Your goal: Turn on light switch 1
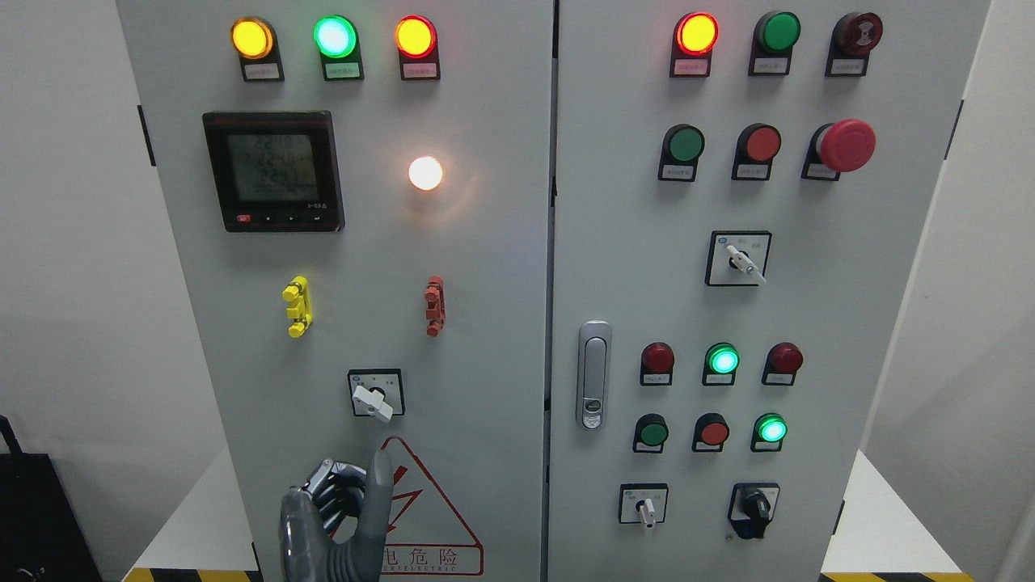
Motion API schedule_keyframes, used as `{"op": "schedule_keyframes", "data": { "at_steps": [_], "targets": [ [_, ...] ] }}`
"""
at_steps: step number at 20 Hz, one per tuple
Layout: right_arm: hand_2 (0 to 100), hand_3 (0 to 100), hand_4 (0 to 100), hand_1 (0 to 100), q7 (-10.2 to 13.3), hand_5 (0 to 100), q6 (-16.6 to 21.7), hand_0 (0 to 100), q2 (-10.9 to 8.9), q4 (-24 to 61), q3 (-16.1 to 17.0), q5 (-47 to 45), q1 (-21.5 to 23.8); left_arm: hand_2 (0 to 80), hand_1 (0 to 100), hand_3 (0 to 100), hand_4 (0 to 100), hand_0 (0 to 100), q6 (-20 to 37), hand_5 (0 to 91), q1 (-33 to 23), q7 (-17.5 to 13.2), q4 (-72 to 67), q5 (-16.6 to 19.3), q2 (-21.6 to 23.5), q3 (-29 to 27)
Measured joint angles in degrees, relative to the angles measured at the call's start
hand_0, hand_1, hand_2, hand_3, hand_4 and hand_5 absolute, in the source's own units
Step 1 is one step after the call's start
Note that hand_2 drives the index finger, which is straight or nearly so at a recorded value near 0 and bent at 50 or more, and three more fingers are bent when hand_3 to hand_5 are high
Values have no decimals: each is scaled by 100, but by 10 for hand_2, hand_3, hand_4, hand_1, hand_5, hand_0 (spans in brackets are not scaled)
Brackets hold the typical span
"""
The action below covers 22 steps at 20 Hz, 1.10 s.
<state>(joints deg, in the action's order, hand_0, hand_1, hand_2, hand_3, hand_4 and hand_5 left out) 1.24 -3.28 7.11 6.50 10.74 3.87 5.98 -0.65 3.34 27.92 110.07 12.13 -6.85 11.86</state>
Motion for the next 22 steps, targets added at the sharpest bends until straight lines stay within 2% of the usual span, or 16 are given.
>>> {"op": "schedule_keyframes", "data": {
  "at_steps": [2,4,5,6,7,8,10,11,12,18,22],
  "targets": [
    [0,0,0,0,0,0,0,0,0,0,1,0,0,635,234,1000,1000,40,724,845,-421,-87,-147,2,54,-41],
    [0,0,0,0,0,0,0,0,0,0,1,0,0,544,216,917,958,41,1474,803,-827,-251,-387,1,128,-111],
    [0,0,0,0,0,0,0,0,0,0,1,0,0,528,213,886,946,41,1757,784,-1026,-298,-567,-4,177,-156],
    [0,0,0,0,0,0,0,0,0,0,1,0,0,480,200,818,904,37,1997,718,-1189,-347,-776,-25,222,-200],
    [0,0,0,0,0,0,0,0,0,0,1,0,0,433,191,741,854,40,2174,598,-1315,-377,-1000,-62,259,-239],
    [0,0,0,0,0,0,0,0,0,0,1,0,0,409,189,704,824,43,2330,547,-1431,-439,-1279,-114,297,-280],
    [0,0,0,0,0,0,0,0,0,0,1,0,0,295,169,553,668,49,2605,381,-1610,-679,-1924,-262,361,-349],
    [0,0,0,0,0,0,0,0,0,-1,1,0,0,277,160,525,641,50,2675,348,-1677,-801,-2286,-332,392,-373],
    [0,0,0,0,0,0,0,0,0,0,1,0,0,218,143,452,568,54,2752,238,-1729,-927,-2672,-401,416,-394],
    [0,0,0,0,0,0,0,0,0,0,1,0,0,62,68,271,387,67,2862,64,-1855,-1603,-5039,-616,454,-422],
    [0,0,0,0,1,0,0,0,-1,-1,1,0,0,5,52,177,286,107,2028,0,-1806,-1863,-6358,-683,442,-424]
  ]
}}
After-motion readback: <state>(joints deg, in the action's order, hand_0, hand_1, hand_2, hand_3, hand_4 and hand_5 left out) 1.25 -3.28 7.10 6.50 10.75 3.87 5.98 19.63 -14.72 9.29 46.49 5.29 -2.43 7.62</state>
